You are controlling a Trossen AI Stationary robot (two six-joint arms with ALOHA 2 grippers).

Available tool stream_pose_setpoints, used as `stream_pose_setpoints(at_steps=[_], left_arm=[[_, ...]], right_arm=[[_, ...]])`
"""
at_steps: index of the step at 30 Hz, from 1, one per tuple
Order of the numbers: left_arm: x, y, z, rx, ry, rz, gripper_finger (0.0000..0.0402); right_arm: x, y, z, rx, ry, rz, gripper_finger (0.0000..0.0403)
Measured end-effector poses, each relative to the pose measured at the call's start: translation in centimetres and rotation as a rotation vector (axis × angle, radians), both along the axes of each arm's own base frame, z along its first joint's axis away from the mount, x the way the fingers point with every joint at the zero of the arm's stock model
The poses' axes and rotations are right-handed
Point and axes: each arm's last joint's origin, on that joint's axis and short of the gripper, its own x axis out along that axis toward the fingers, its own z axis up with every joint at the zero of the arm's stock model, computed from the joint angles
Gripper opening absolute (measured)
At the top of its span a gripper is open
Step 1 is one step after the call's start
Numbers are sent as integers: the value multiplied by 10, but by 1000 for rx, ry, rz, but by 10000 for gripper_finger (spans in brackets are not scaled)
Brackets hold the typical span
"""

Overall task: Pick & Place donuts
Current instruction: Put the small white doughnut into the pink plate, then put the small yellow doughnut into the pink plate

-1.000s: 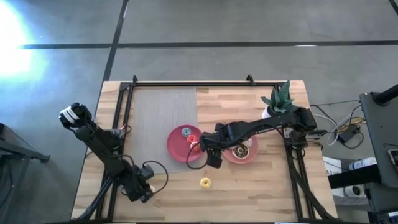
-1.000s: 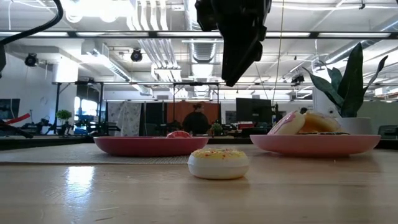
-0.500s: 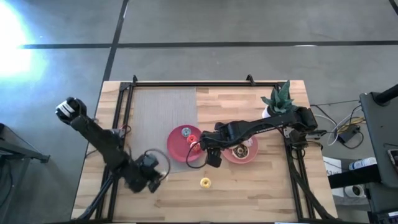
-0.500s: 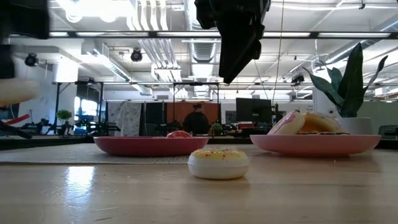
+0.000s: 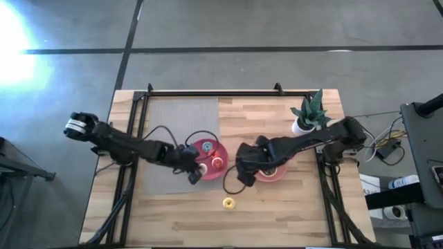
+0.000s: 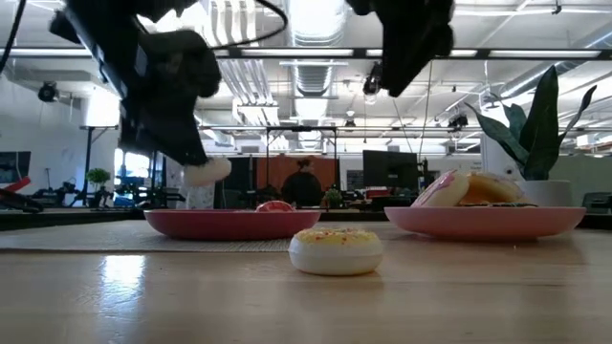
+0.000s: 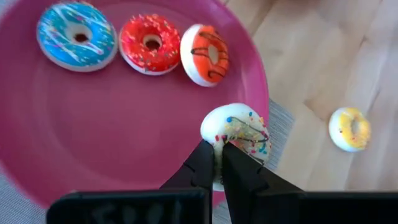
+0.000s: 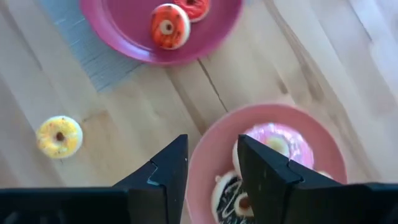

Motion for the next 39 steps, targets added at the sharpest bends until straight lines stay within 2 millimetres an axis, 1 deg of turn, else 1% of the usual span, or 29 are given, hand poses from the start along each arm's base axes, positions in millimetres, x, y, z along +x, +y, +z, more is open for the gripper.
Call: stream_pose_setpoints(at_steps=[5, 9, 12, 15, 20, 23, 25, 28, 30, 33, 36, 39], left_arm=[[12, 5, -13, -5, 32, -32, 0], [21, 4, -20, 8, 58, -38, 0], [27, 4, -24, 27, 70, -27, 7], [30, 3, -26, 35, 75, -20, 36], [27, 4, -22, 23, 83, -2, 108], [20, 5, -14, 15, 98, 9, 142], [13, 4, -5, 7, 90, 7, 156], [3, -3, 14, -3, 27, -28, 162], [-4, -9, 28, -9, -36, -50, 162], [-15, -17, 44, -5, -114, -32, 163], [-24, -23, 55, 4, -180, 18, 163], [-31, -28, 62, -1, -220, 47, 163]], right_arm=[[-25, 3, -4, 29, -30, -146, 132], [-42, 6, -14, 83, -84, -238, 132], [-47, 11, -24, 145, -147, -247, 132], [-46, 17, -33, 220, -203, -229, 132], [-39, 26, -46, 274, -252, -176, 132], [-34, 30, -50, 288, -252, -104, 132], [-29, 33, -53, 314, -257, -37, 132], [-19, 37, -64, 352, -234, 71, 132], [-11, 38, -74, 380, -211, 133, 132], [4, 41, -91, 417, -185, 213, 132], [17, 45, -104, 420, -165, 275, 132], [30, 50, -111, 397, -155, 338, 132]])
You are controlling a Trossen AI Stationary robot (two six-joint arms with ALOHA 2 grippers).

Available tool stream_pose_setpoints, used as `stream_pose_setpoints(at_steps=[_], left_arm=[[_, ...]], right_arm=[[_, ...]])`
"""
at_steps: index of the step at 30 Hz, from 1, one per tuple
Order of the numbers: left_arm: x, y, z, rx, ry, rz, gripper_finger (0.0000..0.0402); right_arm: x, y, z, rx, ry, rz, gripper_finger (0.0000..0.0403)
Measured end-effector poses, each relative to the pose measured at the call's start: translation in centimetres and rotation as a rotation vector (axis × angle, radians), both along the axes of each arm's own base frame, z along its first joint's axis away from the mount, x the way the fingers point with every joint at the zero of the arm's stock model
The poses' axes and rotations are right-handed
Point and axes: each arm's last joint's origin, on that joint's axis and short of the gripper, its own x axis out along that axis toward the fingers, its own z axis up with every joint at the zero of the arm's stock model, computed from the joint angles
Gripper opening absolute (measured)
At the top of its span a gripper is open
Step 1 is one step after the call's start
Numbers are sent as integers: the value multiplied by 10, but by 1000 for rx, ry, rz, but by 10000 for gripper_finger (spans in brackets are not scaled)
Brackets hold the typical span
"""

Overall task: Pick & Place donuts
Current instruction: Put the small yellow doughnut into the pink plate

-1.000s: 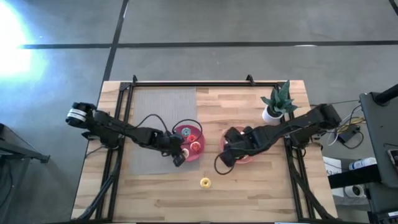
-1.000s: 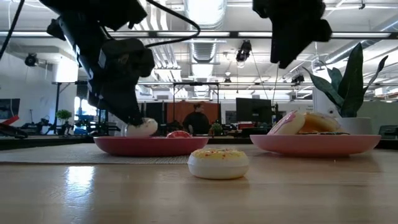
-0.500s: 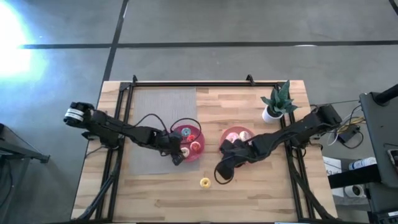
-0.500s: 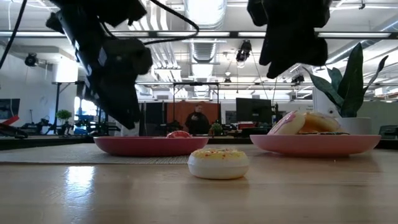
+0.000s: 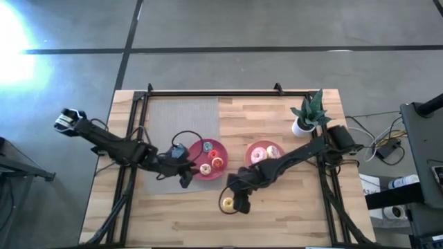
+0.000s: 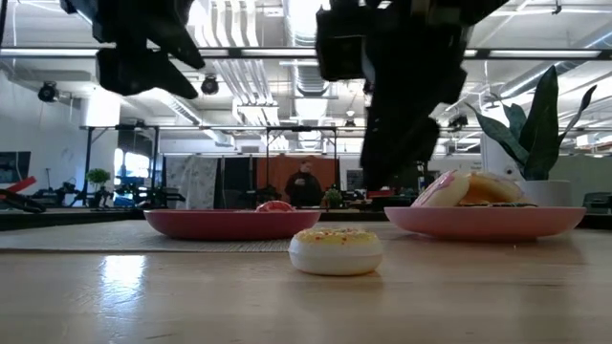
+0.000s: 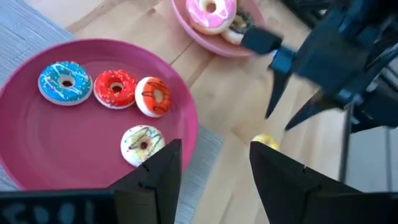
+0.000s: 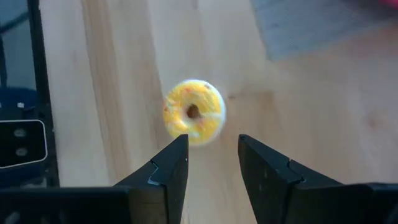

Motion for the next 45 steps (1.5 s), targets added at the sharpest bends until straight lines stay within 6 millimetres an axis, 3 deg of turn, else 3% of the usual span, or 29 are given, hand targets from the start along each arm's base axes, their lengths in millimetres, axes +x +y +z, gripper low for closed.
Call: stream_pose_setpoints(at_steps=[7, 19, 26, 32, 35, 40, 45], left_arm=[[-6, -10, 1, -10, -18, 4, 163], [-9, -16, -4, 10, 22, -17, 163], [-10, -15, -5, 21, 44, -17, 163], [-13, -16, -6, 24, 63, -24, 163], [-18, -18, -7, 9, 91, -32, 163], [-38, -26, -16, 5, 225, 3, 163], [-58, -37, -20, 33, 244, 94, 163]], right_arm=[[25, 10, -15, -13, 17, 94, 132], [29, 10, -30, -40, 33, 115, 129], [33, 12, -49, -72, 46, 119, 98], [33, 9, -42, -121, 10, 146, 46], [33, -5, -26, -193, -37, 123, 16], [42, -50, 19, -229, -184, -16, 14], [55, -98, 34, -197, -253, -175, 13]])
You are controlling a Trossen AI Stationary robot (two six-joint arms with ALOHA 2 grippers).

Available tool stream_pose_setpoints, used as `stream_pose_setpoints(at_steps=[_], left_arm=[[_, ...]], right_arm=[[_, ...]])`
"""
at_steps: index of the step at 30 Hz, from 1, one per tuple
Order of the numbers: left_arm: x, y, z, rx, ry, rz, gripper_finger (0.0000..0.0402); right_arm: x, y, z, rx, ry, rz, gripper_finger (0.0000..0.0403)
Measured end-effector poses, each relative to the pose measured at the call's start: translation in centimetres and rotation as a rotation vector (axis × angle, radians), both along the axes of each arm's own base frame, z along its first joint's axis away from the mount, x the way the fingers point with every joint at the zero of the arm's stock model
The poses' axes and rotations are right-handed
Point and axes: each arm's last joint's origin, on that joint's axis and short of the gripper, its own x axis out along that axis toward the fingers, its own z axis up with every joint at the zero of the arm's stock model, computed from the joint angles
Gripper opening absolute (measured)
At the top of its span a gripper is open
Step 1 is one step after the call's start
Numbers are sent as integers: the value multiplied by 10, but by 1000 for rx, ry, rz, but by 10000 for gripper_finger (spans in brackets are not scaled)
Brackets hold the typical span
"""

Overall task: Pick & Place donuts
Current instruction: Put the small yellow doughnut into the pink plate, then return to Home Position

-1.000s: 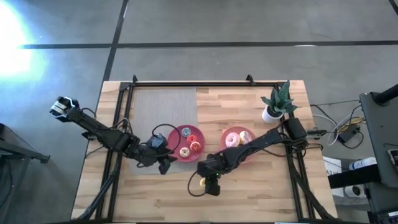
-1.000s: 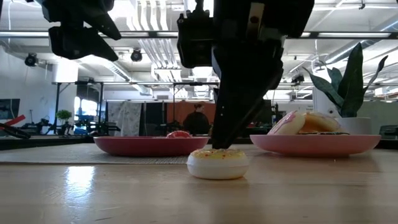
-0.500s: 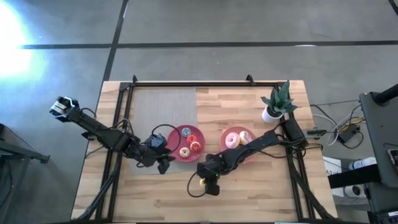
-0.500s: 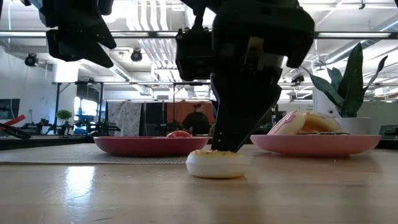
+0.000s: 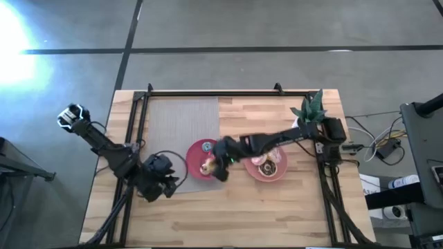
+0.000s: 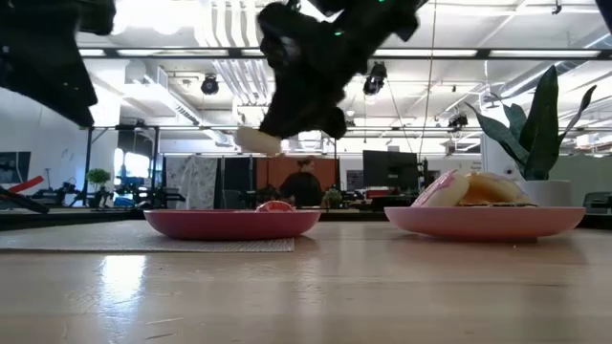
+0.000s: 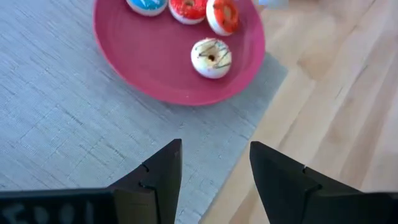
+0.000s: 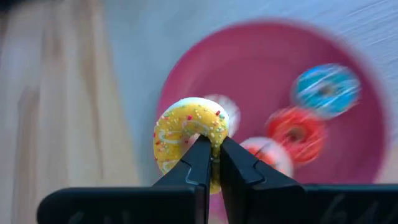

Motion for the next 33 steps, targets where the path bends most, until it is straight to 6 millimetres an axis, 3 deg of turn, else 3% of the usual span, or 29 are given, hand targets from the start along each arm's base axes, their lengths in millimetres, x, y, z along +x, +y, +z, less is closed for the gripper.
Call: stream_pose_setpoints(at_steps=[3, 7, 12, 16, 22, 27, 33], left_arm=[[-6, -5, 1, -5, -50, 46, 163], [-9, -7, 3, -23, -88, 82, 163], [-12, -5, 8, -53, -111, 95, 163], [-16, 0, 13, -55, -143, 116, 163], [-23, 8, 19, -46, -163, 145, 163], [-27, 12, 23, -58, -174, 146, 163], [-30, 14, 25, -53, -178, 138, 163]], right_arm=[[15, -25, 1, 39, -22, -57, 13], [36, -42, -8, 67, -3, -48, 13], [59, -52, -21, 88, 72, 28, 30], [73, -53, -42, 64, 174, 58, 65], [88, -53, -54, 62, 238, 78, 117], [90, -53, -31, 6, 195, 106, 150], [76, -56, -8, -87, 213, 104, 175]])
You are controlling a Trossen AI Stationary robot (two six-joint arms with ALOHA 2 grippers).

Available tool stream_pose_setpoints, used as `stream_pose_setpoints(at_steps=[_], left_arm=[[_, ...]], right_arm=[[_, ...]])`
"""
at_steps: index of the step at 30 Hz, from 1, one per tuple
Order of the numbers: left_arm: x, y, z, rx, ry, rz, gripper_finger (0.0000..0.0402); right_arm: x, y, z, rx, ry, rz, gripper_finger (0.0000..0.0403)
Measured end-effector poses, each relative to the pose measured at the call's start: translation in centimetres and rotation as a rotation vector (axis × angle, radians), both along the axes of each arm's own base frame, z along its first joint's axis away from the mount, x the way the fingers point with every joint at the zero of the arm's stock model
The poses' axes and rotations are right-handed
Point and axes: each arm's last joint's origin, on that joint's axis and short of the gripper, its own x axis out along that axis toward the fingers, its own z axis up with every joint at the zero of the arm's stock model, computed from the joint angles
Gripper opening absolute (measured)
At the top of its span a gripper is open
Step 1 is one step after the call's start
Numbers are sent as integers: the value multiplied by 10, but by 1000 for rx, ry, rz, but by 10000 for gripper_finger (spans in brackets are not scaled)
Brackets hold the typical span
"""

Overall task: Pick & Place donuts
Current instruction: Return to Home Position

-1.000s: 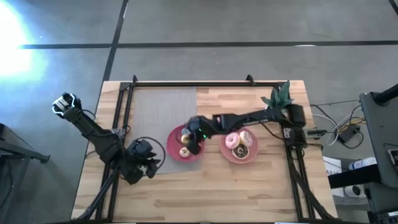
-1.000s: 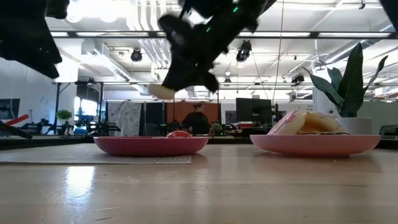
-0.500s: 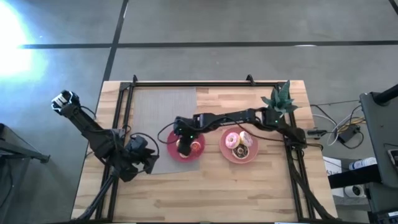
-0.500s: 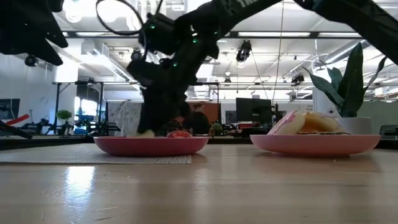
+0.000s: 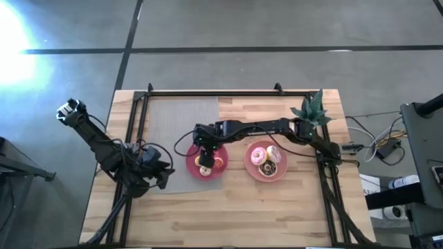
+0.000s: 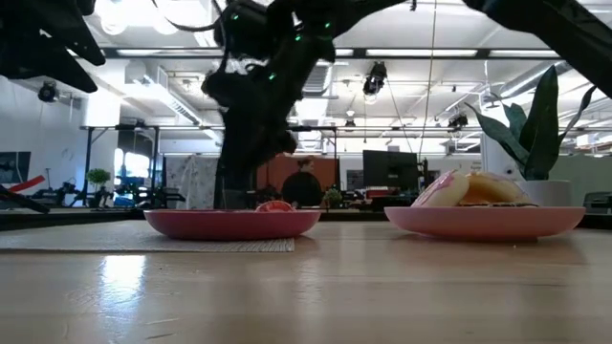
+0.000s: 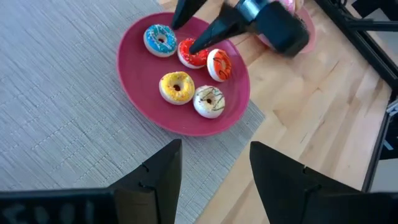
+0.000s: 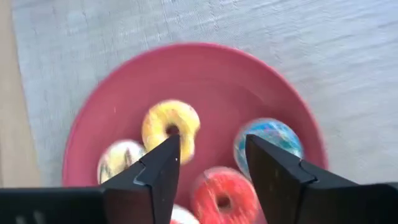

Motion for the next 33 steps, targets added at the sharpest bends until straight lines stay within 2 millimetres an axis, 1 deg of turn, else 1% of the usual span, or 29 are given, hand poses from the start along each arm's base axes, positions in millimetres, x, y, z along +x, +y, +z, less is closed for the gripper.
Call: stream_pose_setpoints(at_steps=[4, 7, 9, 13, 19, 23, 26, 28, 31, 33], left_arm=[[-1, 1, 1, 17, -8, -10, 163], [-2, 2, 4, 35, -21, -38, 163], [-3, 4, 6, 49, -42, -71, 163], [-5, 13, 8, 68, -109, -90, 163], [-5, 31, -1, 103, -273, -147, 163], [-1, 45, -5, 127, -442, -218, 163], [2, 58, -10, 130, -562, -233, 163], [3, 67, -14, 154, -602, -200, 163], [1, 82, -22, 207, -579, -84, 163], [-2, 86, -25, 136, -565, -28, 163]], right_arm=[[-15, 3, 18, -4, -17, 63, 180], [-35, 11, 21, 5, -4, 92, 177], [-53, 17, 19, 15, 13, 89, 174], [-99, 27, 24, 34, -24, 31, 167], [-173, 39, 45, -14, -113, -99, 160], [-216, 39, 59, -27, -167, -103, 155], [-244, 37, 69, -7, -228, -122, 155], [-260, 36, 77, 42, -277, -177, 155], [-281, 35, 86, 94, -348, -224, 154], [-294, 36, 91, 125, -382, -203, 152]])
